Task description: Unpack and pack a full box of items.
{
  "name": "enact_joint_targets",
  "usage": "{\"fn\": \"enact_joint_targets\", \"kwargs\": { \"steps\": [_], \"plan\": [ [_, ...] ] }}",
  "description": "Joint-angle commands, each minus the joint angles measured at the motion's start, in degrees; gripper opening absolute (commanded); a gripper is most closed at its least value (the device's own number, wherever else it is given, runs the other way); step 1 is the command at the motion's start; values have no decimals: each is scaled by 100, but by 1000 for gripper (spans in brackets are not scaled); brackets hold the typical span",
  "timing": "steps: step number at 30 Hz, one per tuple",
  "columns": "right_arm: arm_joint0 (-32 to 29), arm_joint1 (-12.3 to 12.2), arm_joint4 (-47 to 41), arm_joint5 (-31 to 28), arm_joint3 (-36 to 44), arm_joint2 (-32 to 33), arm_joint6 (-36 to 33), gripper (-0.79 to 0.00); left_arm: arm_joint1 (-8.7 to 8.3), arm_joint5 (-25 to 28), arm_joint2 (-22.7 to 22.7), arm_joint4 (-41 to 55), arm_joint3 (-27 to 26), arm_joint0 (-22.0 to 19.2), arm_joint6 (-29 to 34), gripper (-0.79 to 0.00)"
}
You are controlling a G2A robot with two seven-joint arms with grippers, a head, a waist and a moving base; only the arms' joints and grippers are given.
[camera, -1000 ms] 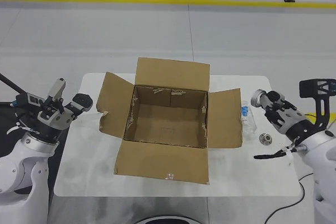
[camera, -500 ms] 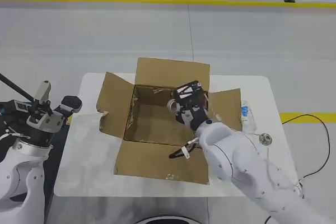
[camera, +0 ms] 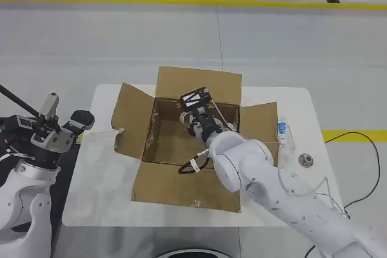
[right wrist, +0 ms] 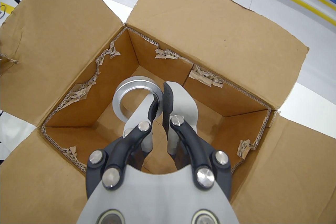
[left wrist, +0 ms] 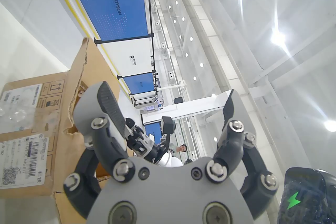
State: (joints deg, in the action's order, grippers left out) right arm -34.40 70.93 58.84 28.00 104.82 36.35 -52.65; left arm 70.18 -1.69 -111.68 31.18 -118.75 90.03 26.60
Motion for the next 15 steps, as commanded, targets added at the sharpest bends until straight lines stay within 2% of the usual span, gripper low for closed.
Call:
{"fn": "enact_joint_targets", "kwargs": {
  "steps": [1, 4, 7, 15],
  "plan": [
    [0, 0, 0, 0, 0, 0, 0, -785, 0, 0, 0, 0, 0, 0, 0, 0],
    [-56, 47, -293, -353, -339, 20, 126, -785, 0, 0, 0, 0, 0, 0, 0, 0],
    [222, 198, -503, -720, -895, -185, -100, -785, 0, 0, 0, 0, 0, 0, 0, 0],
    [1090, 884, -867, -995, -2685, -1058, -695, -785, 0, 0, 0, 0, 0, 0, 0, 0]
  ]
}}
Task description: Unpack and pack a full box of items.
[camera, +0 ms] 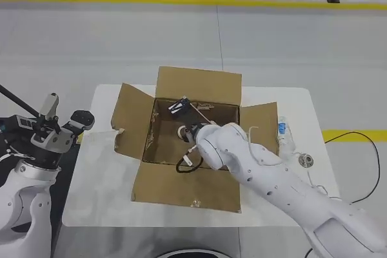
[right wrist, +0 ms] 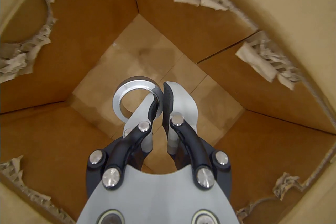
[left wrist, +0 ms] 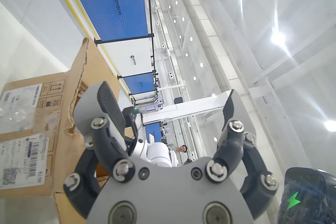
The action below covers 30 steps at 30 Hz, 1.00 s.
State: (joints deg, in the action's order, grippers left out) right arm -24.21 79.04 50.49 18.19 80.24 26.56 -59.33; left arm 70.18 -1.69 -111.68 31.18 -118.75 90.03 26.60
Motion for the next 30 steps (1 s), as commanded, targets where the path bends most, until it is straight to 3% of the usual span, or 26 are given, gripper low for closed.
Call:
{"fn": "enact_joint_targets", "kwargs": {
  "steps": [1, 5, 6, 11, 12, 13, 15, 19, 23, 30],
  "plan": [
    [152, 175, -73, -28, -487, -188, -96, -785, 0, 0, 0, 0, 0, 0, 0, 0],
    [423, 618, -306, -194, -1532, -542, -128, -785, 0, 0, 0, 0, 0, 0, 0, 0],
    [502, 837, -515, -388, -1988, -645, -33, -785, 0, 0, 0, 0, 0, 0, 0, 0],
    [656, 1324, -744, -540, -2927, -821, 183, -779, 0, 0, 0, 0, 0, 0, 0, 0],
    [677, 1404, -773, -554, -3072, -837, 214, -619, 0, 0, 0, 0, 0, 0, 0, 0],
    [695, 1478, -788, -566, -3203, -855, 238, -533, 0, 0, 0, 0, 0, 0, 0, 0],
    [722, 1610, -810, -599, -3418, -877, 290, -496, 0, 0, 0, 0, 0, 0, 0, 0],
    [755, 1805, -767, -614, -3662, -902, 345, -440, 0, 0, 0, 0, 0, 0, 0, 0],
    [741, 1925, -590, -425, -3641, -917, 351, -443, 0, 0, 0, 0, 0, 0, 0, 0],
    [590, 1900, -16, 295, -3058, -838, 233, -419, 0, 0, 0, 0, 0, 0, 0, 0]
  ]
}}
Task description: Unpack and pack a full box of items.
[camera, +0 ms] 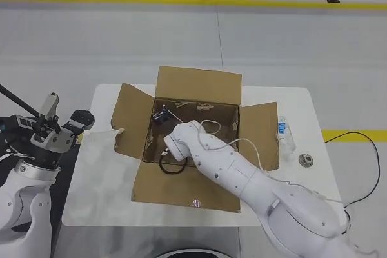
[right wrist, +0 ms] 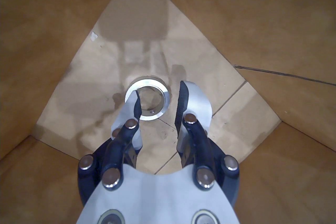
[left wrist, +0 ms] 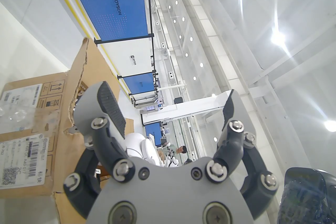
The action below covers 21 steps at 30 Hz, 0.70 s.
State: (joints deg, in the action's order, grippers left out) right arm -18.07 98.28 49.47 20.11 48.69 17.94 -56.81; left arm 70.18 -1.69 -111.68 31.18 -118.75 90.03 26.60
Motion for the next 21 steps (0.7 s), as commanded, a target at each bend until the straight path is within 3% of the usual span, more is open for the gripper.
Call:
{"fn": "enact_joint_targets", "kwargs": {
  "steps": [1, 8, 10, 12, 21],
  "plan": [
    [-56, -57, 191, 217, 231, 60, -44, -406, 0, 0, 0, 0, 0, 0, 0, 0],
    [-430, -507, 1022, 611, 1576, 546, -428, -385, 0, 0, 0, 0, 0, 0, 0, 0],
    [-611, -711, 1326, 624, 2044, 823, -578, -262, 0, 0, 0, 0, 0, 0, 0, 0],
    [-871, -935, 1636, 586, 2591, 1177, -699, -246, 0, 0, 0, 0, 0, 0, 0, 0],
    [-3030, -1903, 2799, -483, 5874, 3571, -1263, -86, 0, 0, 0, 0, 0, 0, 0, 0]
  ]
}}
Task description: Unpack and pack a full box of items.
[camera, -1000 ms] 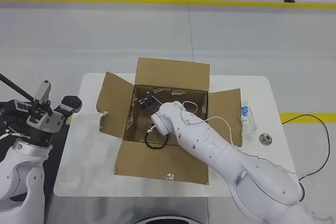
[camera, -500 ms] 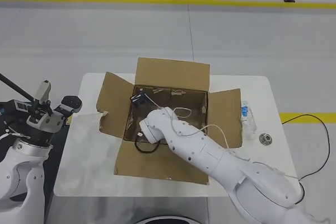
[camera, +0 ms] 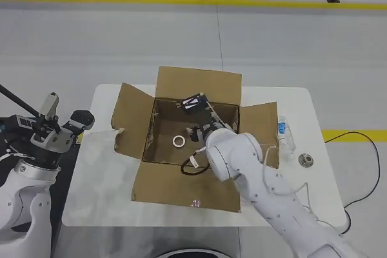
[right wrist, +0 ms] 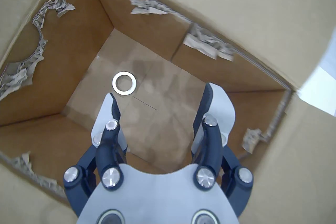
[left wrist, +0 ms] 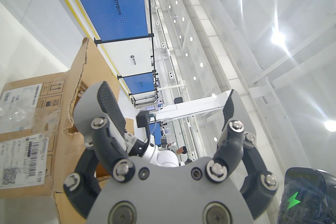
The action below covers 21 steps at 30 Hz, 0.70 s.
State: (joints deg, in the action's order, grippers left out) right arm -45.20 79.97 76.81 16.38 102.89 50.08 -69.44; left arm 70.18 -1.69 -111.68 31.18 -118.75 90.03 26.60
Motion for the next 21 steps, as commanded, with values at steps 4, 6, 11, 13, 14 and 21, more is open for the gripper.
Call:
{"fn": "enact_joint_targets", "kwargs": {
  "steps": [4, 6, 11, 13, 14, 21],
  "plan": [
    [-1461, -303, 340, -276, 1639, 1556, 39, -6, 0, 0, 0, 0, 0, 0, 0, 0],
    [-1950, -375, 573, -58, 2027, 2212, 12, 0, 0, 0, 0, 0, 0, 0, 0, 0],
    [-2595, -446, 829, 419, 2425, 3456, -342, 0, 0, 0, 0, 0, 0, 0, 0, 0],
    [-2669, -461, 697, 455, 2363, 3903, -397, 0, 0, 0, 0, 0, 0, 0, 0, 0],
    [-2691, -468, 600, 441, 2313, 4104, -424, 0, 0, 0, 0, 0, 0, 0, 0, 0],
    [-2410, -545, 105, 1, 1190, 4991, -1187, 0, 0, 0, 0, 0, 0, 0, 0, 0]
  ]
}}
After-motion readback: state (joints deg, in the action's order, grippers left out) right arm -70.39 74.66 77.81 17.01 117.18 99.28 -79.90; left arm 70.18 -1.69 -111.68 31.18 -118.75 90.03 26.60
